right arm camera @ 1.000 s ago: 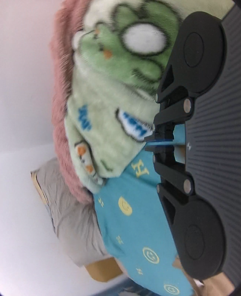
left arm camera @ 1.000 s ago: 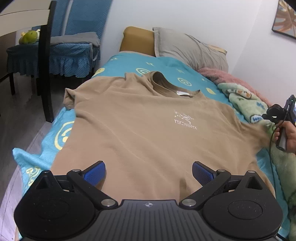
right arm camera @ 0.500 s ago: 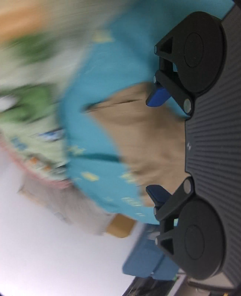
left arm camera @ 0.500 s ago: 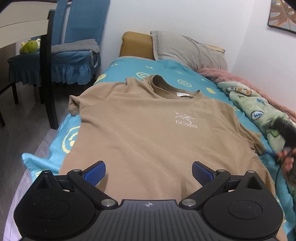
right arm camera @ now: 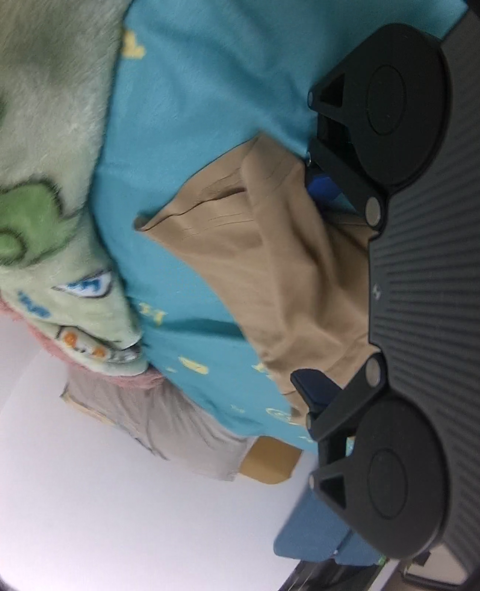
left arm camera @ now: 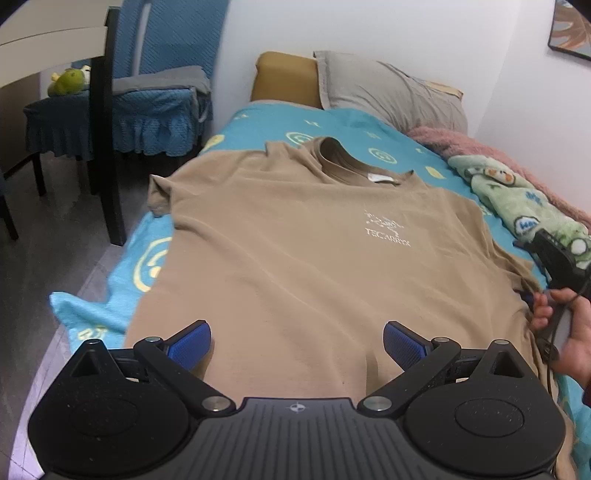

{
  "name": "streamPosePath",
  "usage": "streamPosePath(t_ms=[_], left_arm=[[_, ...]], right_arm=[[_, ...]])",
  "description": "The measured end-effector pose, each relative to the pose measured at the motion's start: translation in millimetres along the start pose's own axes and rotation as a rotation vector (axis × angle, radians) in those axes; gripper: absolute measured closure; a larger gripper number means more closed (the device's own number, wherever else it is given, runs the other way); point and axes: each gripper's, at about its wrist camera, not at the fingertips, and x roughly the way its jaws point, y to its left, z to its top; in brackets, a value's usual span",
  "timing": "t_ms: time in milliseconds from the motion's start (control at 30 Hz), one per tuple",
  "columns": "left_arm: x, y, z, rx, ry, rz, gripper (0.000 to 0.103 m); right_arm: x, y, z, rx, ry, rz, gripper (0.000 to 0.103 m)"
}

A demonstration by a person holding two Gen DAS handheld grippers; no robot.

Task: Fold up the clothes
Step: 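Grasp the T-shirt's side edge with the right tool and lift it, then fold the held side edge over toward the shirt's center, open right tool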

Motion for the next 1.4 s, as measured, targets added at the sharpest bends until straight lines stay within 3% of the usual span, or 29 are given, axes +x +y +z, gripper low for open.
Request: streamPosePath(t_ms=[167, 267, 300, 333, 400, 500, 733, 867, 1033, 1233, 1400], left_arm=[[10, 0, -1, 0.000, 0.026, -0.010, 0.002], [10, 1, 2, -0.009, 0.019, -0.017, 0.002], [9, 1, 3, -0.013, 0.013, -0.020, 0.002], [7, 1, 4, -0.017, 0.007, -0.022, 0.002], [5, 2, 7, -0.026, -0.005, -0.027, 0.002], [1, 3, 11, -0.038, -0.022, -0.035, 0.002], [-16, 8, 18, -0.071, -0.077, -0.056, 0.002], [-33, 18, 21, -0.111, -0.108, -0.065, 0.002], [-45, 37, 25, -0.160, -0.116, -0.035, 0.002], [-40, 64, 34, -0.204, -0.106, 0.018, 0.003], [-26, 79, 39, -0.218, -0.098, 0.048, 0.003]], right_arm=[[16, 3, 12, -0.026, -0.088, 0.029, 0.010], [25, 3, 25, -0.095, -0.085, 0.024, 0.016], [30, 3, 30, -0.116, -0.076, -0.011, 0.034], [35, 3, 35, -0.137, -0.066, -0.047, 0.060], [39, 7, 43, -0.168, -0.050, -0.095, 0.091], [32, 24, 53, -0.236, -0.059, -0.123, 0.092], [-11, 149, 40, -0.621, -0.142, -0.076, 0.094], [-28, 219, 5, -0.814, -0.159, -0.038, 0.094], [-17, 273, -69, -1.011, -0.100, -0.012, 0.094], [28, 282, -175, -1.166, 0.035, 0.010, 0.094], [58, 266, -208, -1.122, 0.132, 0.005, 0.091]])
